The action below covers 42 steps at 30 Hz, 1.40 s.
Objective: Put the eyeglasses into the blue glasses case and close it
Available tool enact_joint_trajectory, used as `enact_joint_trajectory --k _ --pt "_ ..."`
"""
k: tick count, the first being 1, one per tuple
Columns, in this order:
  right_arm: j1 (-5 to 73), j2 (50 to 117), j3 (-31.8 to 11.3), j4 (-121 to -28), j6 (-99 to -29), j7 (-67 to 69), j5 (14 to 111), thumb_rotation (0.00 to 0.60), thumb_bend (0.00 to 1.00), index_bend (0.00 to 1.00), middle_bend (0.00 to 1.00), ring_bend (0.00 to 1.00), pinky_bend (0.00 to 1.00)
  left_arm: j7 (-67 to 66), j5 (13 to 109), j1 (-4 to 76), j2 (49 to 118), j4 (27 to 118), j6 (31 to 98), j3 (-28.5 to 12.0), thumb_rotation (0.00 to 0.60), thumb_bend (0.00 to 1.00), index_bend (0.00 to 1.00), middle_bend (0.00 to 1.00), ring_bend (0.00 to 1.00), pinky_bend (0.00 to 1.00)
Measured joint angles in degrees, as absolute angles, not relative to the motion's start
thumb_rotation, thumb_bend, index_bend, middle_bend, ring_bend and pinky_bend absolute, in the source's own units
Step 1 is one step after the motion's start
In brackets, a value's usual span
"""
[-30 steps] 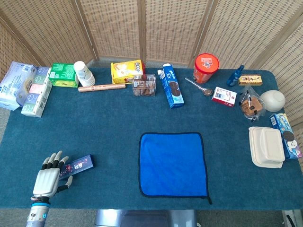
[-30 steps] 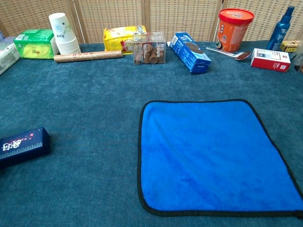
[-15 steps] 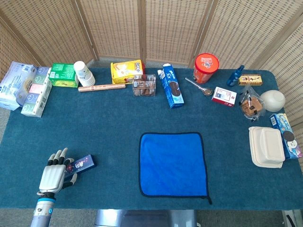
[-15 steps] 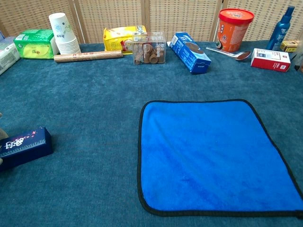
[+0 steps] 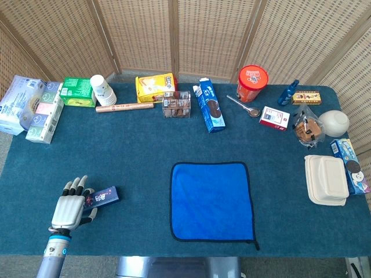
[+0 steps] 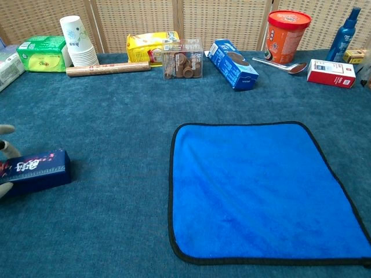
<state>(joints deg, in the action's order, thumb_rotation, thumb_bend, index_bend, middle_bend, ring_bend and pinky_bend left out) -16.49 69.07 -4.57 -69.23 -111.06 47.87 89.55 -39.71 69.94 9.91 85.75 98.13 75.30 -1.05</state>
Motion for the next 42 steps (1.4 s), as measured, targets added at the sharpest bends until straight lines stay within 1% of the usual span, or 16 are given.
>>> enact_joint_trajectory --k 4,9,18,25,36,39,42 --pt "-16.49 69.11 -4.60 -69.55 -111.05 47.47 89.63 0.342 0.33 0.00 0.13 0.00 0.14 -39.29 71.18 12.11 84.35 98.50 73.44 -1.81 0.419 0.36 0.39 0.00 0.00 0.06" --pt "-16.58 69.12 -4.64 -70.16 -111.21 46.71 89.69 0.340 0.33 0.00 0.13 0.00 0.14 -37.35 73.58 14.95 83.01 98.06 70.97 -2.66 0.434 0.36 0.39 0.00 0.00 0.07" --pt "-16.78 68.57 -4.65 -72.54 -111.62 44.18 90.03 0.339 0.33 0.00 0.13 0.00 0.14 -29.29 77.65 20.66 82.86 90.94 65.17 -4.03 0.468 0.36 0.39 0.00 0.00 0.06" --pt "-16.52 68.19 -4.52 -74.48 -111.30 41.99 90.54 0.341 0.33 0.00 0.13 0.00 0.14 -24.33 78.67 24.53 86.26 85.18 62.42 -5.60 0.481 0.36 0.38 0.00 0.00 0.05" --pt "-16.95 67.54 -4.42 -76.18 -111.51 40.43 90.41 0.343 0.33 0.00 0.13 0.00 0.14 -24.83 74.86 29.43 92.79 78.67 58.43 -7.76 0.488 0.36 0.35 0.00 0.00 0.05" --pt "-17.04 67.48 -4.44 -76.34 -111.57 40.36 90.35 0.340 0.33 0.00 0.13 0.00 0.14 -25.35 74.10 30.22 93.55 78.12 58.07 -8.02 0.490 0.36 0.28 0.00 0.00 0.05" --pt "-17.04 67.49 -4.45 -76.50 -111.44 40.23 90.29 0.340 0.33 0.00 0.13 0.00 0.14 -25.57 73.24 30.67 93.95 78.07 58.03 -8.35 0.491 0.35 0.12 0.00 0.00 0.05"
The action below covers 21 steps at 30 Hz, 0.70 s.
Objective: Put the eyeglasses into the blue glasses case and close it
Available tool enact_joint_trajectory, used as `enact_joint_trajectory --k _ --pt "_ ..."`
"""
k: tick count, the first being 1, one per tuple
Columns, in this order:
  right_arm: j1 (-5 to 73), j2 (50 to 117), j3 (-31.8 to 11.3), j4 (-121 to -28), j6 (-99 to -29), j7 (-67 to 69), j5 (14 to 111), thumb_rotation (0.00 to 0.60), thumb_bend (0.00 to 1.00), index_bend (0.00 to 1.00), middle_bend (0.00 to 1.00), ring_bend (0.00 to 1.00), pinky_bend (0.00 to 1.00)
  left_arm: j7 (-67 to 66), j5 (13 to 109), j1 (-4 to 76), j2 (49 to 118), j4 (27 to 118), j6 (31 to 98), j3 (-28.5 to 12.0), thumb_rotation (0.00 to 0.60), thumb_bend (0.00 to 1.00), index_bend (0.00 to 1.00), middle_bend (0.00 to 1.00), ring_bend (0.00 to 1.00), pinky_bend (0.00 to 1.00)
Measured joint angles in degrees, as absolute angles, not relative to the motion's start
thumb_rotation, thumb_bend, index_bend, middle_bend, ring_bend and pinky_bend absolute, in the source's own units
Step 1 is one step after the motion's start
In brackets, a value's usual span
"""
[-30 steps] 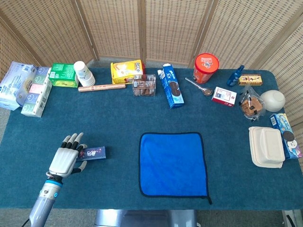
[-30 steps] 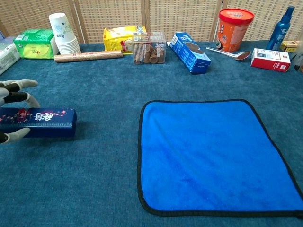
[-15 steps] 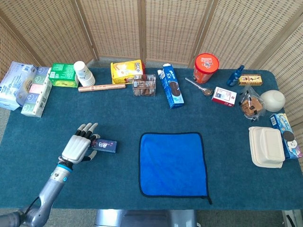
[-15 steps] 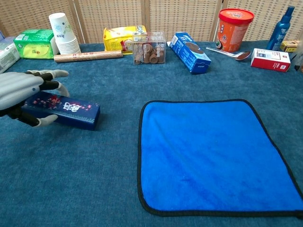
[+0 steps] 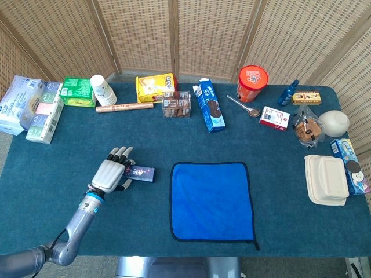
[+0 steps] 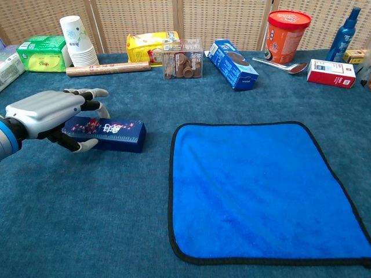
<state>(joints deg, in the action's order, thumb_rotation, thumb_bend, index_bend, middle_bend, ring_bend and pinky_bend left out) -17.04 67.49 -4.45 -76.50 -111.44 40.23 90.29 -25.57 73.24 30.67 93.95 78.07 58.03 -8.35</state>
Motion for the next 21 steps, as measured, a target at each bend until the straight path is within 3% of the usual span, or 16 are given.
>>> enact_joint_trajectory --k 2,4,14,21 --pt "-17.04 67.48 -4.47 -76.62 -111.39 40.15 90.27 0.340 0.33 0.00 0.13 0.00 0.14 -25.62 72.41 30.86 93.98 78.39 58.04 -8.60 0.490 0.35 0.02 0.00 0.00 0.04" --pt "-17.02 67.47 -4.53 -76.68 -111.29 40.13 90.17 0.341 0.33 0.00 0.13 0.00 0.14 -25.83 71.77 30.92 93.60 79.19 58.16 -8.71 0.487 0.35 0.00 0.00 0.00 0.04" --pt "-16.05 67.35 -4.64 -77.38 -109.89 38.92 90.41 0.342 0.33 0.00 0.13 0.00 0.14 -25.49 70.34 29.63 89.05 85.98 60.24 -8.05 0.490 0.35 0.00 0.00 0.00 0.03" --pt "-14.52 66.81 -4.87 -78.97 -108.00 36.48 90.77 0.340 0.33 0.00 0.13 0.00 0.14 -22.72 72.45 25.83 83.26 94.01 65.12 -5.39 0.490 0.35 0.00 0.00 0.00 0.03"
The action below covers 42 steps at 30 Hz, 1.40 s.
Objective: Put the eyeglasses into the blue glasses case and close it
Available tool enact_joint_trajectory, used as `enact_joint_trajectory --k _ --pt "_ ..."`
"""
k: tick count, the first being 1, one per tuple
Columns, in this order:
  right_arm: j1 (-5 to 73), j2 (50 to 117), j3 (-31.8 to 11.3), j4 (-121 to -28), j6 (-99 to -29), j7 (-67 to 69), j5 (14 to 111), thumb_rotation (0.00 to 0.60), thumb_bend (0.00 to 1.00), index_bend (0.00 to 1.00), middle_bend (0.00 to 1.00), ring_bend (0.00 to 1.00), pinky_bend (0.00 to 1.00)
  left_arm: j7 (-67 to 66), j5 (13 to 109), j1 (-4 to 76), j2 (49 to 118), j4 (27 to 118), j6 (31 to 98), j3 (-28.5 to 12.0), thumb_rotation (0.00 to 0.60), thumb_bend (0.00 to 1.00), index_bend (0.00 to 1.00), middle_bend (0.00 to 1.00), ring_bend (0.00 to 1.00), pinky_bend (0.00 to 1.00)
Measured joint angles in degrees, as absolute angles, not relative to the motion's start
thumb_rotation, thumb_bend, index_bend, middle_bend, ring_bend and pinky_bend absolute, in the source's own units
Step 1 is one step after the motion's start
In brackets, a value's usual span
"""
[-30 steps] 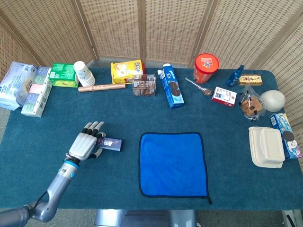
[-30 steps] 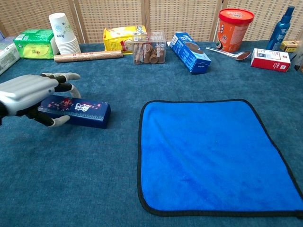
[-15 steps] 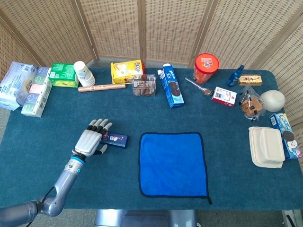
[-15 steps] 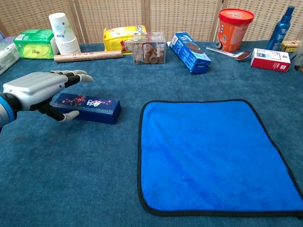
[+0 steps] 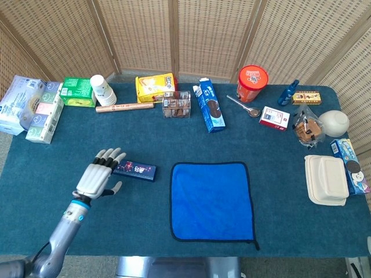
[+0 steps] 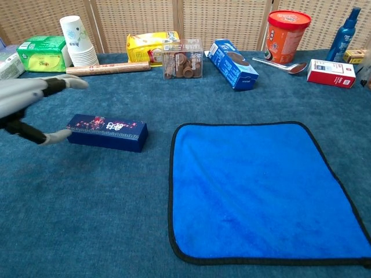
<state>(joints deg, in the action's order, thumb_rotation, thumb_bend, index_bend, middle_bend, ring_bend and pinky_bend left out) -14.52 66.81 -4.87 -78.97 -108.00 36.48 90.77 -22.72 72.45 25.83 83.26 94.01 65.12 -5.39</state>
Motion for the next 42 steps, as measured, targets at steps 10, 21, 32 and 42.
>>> enact_joint_trajectory --k 10,21,32,42 --pt "-11.77 66.01 -5.10 -82.01 -104.30 30.62 91.22 0.339 0.33 0.02 0.13 0.00 0.13 -15.55 79.41 17.06 75.08 101.59 75.49 1.02 0.485 0.35 0.00 0.00 0.00 0.03" --pt "-6.54 65.30 -5.28 -85.71 -97.56 19.65 92.39 0.338 0.34 0.04 0.13 0.00 0.11 -11.72 85.74 7.22 70.49 102.95 86.19 7.15 0.484 0.35 0.00 0.00 0.00 0.03" --pt "-3.14 64.78 -4.66 -86.85 -92.61 6.76 93.26 0.341 0.34 0.09 0.13 0.00 0.07 -10.66 88.73 0.82 68.99 101.20 92.48 9.38 0.489 0.35 0.00 0.00 0.00 0.02" --pt "-1.63 65.34 -3.65 -89.78 -89.87 -1.81 92.93 0.339 0.35 0.11 0.13 0.00 0.05 -10.29 91.21 -1.87 68.20 100.73 93.92 10.42 0.497 0.35 0.00 0.00 0.00 0.01"
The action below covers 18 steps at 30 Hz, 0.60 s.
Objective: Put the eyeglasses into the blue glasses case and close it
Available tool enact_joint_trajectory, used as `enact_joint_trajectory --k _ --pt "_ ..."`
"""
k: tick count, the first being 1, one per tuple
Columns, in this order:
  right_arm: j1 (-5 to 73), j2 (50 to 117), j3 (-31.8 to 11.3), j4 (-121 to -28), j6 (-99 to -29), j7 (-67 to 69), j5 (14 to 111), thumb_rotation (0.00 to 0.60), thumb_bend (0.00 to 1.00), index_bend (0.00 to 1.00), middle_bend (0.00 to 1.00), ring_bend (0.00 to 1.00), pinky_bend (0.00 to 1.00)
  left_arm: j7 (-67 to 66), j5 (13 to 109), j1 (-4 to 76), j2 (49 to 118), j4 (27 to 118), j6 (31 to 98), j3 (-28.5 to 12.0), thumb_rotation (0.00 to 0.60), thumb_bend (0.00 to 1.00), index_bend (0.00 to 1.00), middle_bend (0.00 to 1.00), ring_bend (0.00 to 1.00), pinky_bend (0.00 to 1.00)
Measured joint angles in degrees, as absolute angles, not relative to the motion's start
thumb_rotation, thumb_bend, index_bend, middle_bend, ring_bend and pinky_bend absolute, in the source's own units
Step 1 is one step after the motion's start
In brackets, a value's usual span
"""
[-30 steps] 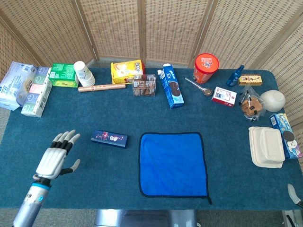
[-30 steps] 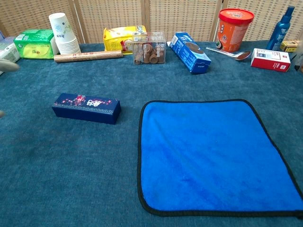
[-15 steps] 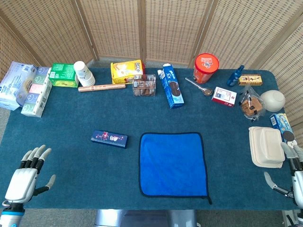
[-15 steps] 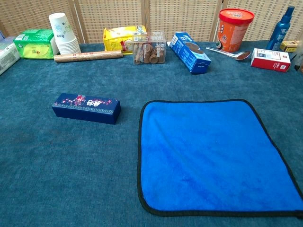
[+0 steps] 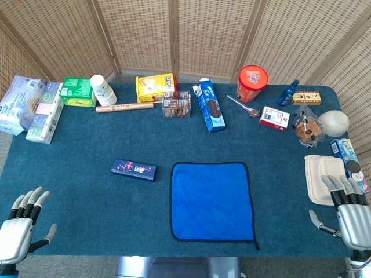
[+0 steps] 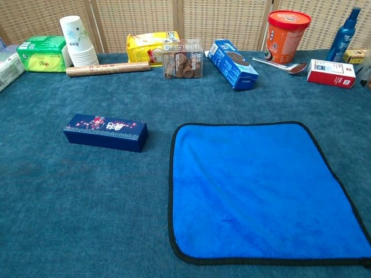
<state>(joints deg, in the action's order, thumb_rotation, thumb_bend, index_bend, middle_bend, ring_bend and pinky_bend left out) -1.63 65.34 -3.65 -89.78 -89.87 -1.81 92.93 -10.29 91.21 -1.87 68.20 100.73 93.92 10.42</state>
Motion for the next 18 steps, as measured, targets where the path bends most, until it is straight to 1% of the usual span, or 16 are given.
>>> enact_joint_trajectory --k 10,18 --pt "-1.34 67.61 -3.75 -89.61 -91.35 -0.60 92.88 0.341 0.34 0.12 0.13 0.00 0.05 -9.60 91.85 -2.82 67.99 101.22 94.62 8.70 0.510 0.35 0.01 0.00 0.00 0.01" --pt "-1.10 68.49 -3.84 -89.39 -91.97 -0.25 92.63 0.339 0.34 0.13 0.13 0.00 0.05 -9.47 92.16 -2.24 67.20 102.52 94.00 6.91 0.508 0.35 0.01 0.00 0.00 0.01"
